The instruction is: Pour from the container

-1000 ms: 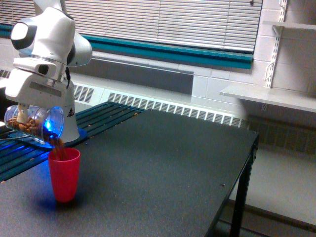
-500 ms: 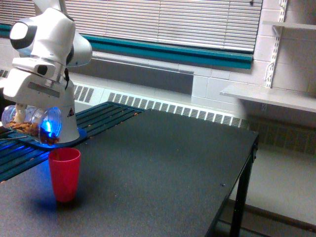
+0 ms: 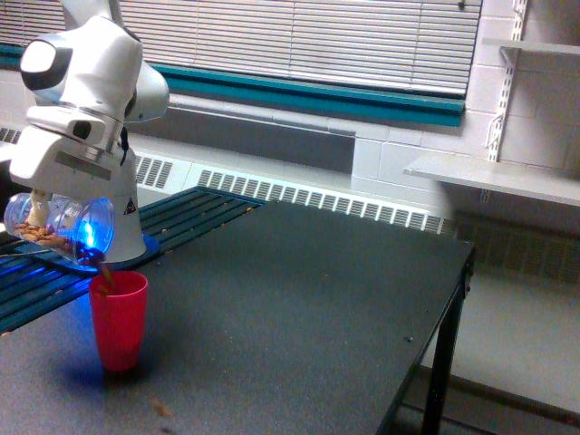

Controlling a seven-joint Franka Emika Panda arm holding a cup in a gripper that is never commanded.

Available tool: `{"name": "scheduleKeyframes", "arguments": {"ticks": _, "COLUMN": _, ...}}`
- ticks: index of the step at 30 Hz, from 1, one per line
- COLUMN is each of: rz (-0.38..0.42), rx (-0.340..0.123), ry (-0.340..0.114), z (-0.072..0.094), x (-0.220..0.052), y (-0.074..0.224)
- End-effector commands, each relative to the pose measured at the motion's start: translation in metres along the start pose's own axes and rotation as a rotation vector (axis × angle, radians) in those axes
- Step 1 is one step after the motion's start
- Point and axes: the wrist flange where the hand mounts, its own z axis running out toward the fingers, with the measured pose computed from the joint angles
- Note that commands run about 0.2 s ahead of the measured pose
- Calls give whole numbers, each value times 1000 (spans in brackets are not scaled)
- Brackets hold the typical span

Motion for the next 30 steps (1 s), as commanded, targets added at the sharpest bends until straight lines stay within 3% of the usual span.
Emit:
{"name": "scheduleKeyframes", "arguments": {"ticks": 1, "rz": -22, "rx": -17, "ry": 5, "z": -2, "x": 3, "y": -4}}
{"name": "scheduleKeyframes", "arguments": {"ticks": 17, "rz": -58, "rx": -55, "ry": -6, "z": 0, "x": -5, "y": 5}}
{"name": "scheduleKeyframes", "arguments": {"ticks": 30, "rz": -77, "rx": -60, "ry": 0, "z": -7, "x": 2, "y": 0}}
